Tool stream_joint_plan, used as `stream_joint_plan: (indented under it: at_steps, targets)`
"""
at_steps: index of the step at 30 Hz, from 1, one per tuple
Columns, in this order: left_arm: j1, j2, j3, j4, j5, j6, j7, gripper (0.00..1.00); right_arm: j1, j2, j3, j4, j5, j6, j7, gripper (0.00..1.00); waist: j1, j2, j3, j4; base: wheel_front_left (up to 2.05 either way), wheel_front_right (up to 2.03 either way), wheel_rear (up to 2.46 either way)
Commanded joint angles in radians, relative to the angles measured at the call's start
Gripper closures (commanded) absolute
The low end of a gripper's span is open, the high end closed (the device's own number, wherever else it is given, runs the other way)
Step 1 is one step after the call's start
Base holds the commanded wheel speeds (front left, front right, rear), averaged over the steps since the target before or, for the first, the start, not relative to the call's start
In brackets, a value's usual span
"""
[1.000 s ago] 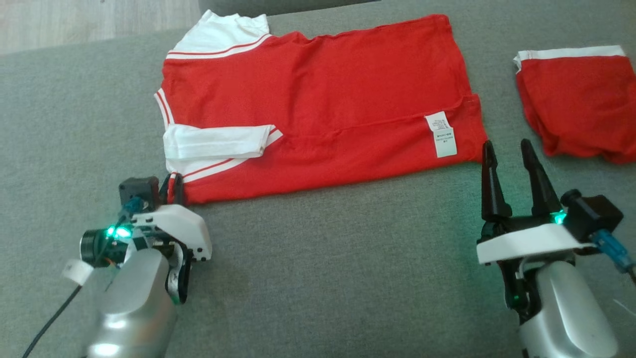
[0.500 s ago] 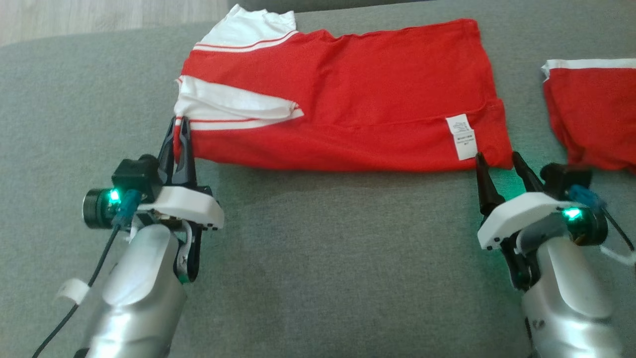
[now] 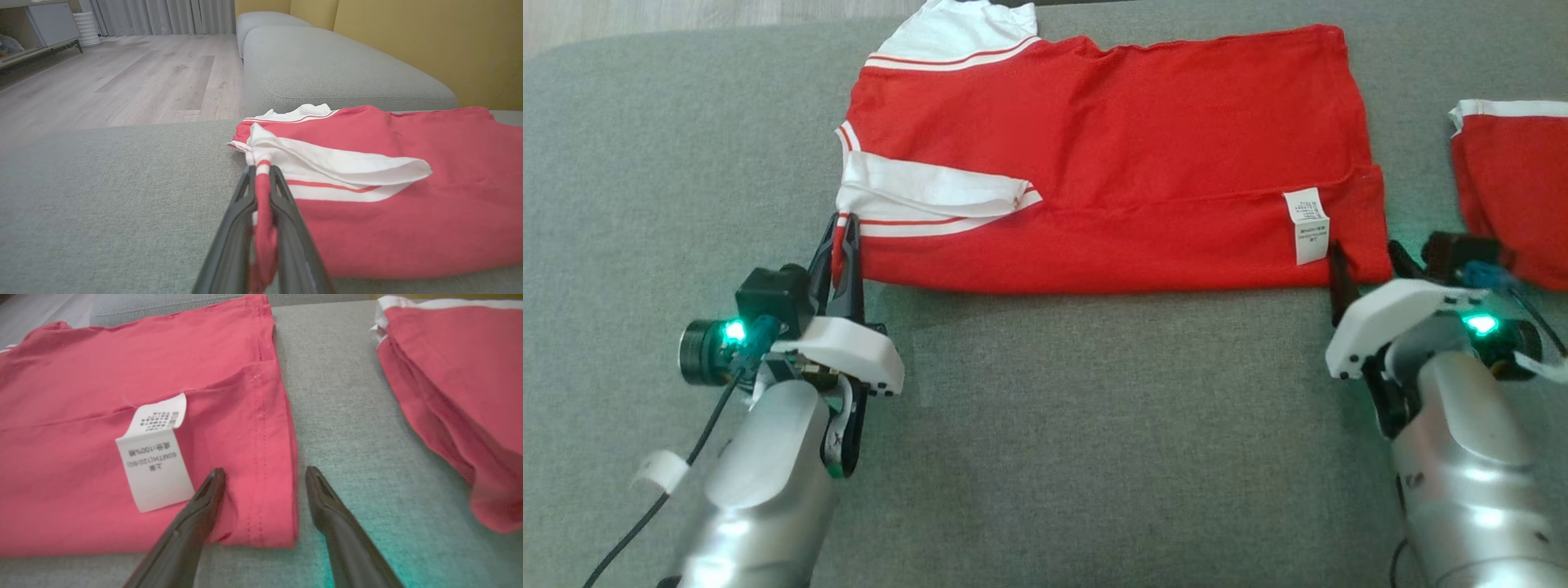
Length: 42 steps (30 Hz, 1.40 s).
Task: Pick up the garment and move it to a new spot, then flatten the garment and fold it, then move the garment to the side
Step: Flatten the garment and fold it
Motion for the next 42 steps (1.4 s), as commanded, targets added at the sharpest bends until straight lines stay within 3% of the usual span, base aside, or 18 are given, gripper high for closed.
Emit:
stream_joint_plan:
  at_steps: [1, 2, 3, 6, 12, 20, 26, 34, 39, 40, 41, 42]
  targets:
    - [-0.026, 0.017, 0.025, -0.02, 0.0, -0.002, -0.012, 1.0, -0.02, 0.006, 0.038, 0.005, 0.0, -0.002, 0.015, 0.0, 0.0, 0.0, -0.001, 0.0, 0.0, 0.0, 0.0]
    - [-0.026, 0.016, 0.025, -0.018, -0.001, -0.002, -0.014, 1.0, -0.023, 0.006, 0.054, 0.024, 0.003, -0.002, 0.024, 0.33, 0.0, 0.0, -0.003, 0.001, 0.0, 0.0, 0.0]
    - [-0.024, 0.016, 0.024, -0.015, -0.002, -0.002, -0.016, 1.0, -0.025, 0.006, 0.075, 0.04, 0.01, -0.002, 0.03, 1.0, 0.0, 0.0, -0.008, 0.0, 0.0, 0.0, 0.0]
    - [-0.013, 0.021, 0.026, -0.003, -0.006, -0.002, -0.021, 1.0, -0.026, 0.006, 0.106, 0.061, 0.014, -0.002, 0.023, 1.0, 0.0, 0.0, -0.026, -0.008, 0.0, 0.0, 0.0]
    - [0.03, 0.039, 0.021, 0.024, -0.014, -0.008, -0.021, 1.0, 0.007, 0.006, 0.058, 0.052, -0.049, -0.002, -0.018, 1.0, 0.0, 0.0, -0.086, -0.02, 0.0, 0.0, 0.0]
    - [0.121, 0.071, -0.022, 0.027, -0.014, -0.031, 0.076, 1.0, 0.113, 0.006, 0.053, -0.01, -0.05, -0.002, 0.008, 1.0, 0.0, 0.0, -0.172, -0.027, 0.0, 0.0, 0.0]
    - [0.218, 0.096, -0.045, -0.048, -0.027, -0.034, 0.154, 1.0, 0.231, 0.0, 0.075, -0.152, -0.02, -0.002, 0.095, 1.0, 0.0, 0.0, -0.224, -0.032, 0.0, 0.0, 0.0]
    - [0.371, 0.134, -0.071, -0.238, -0.04, 0.002, 0.253, 1.0, 0.447, -0.009, 0.071, -0.448, 0.036, -0.002, 0.273, 1.0, 0.0, 0.0, -0.267, -0.027, 0.0, 0.0, 0.0]
    - [0.403, 0.142, -0.074, -0.295, -0.041, 0.025, 0.278, 1.0, 0.505, -0.002, 0.059, -0.539, 0.067, -0.002, 0.308, 1.0, 0.0, 0.0, -0.263, -0.028, 0.0, 0.0, 0.0]
    - [0.408, 0.142, -0.076, -0.304, -0.042, 0.03, 0.284, 1.0, 0.512, 0.0, 0.054, -0.557, 0.069, -0.002, 0.303, 0.94, 0.0, 0.0, -0.261, -0.029, 0.0, 0.0, 0.0]
    - [0.411, 0.141, -0.077, -0.312, -0.042, 0.034, 0.288, 1.0, 0.517, 0.001, 0.051, -0.572, 0.07, -0.002, 0.297, 0.06, 0.0, 0.0, -0.259, -0.03, 0.0, 0.0, 0.0]
    - [0.414, 0.141, -0.078, -0.318, -0.042, 0.037, 0.29, 1.0, 0.521, 0.003, 0.05, -0.583, 0.075, -0.002, 0.288, 0.0, 0.0, 0.0, -0.257, -0.031, 0.0, 0.0, 0.0]
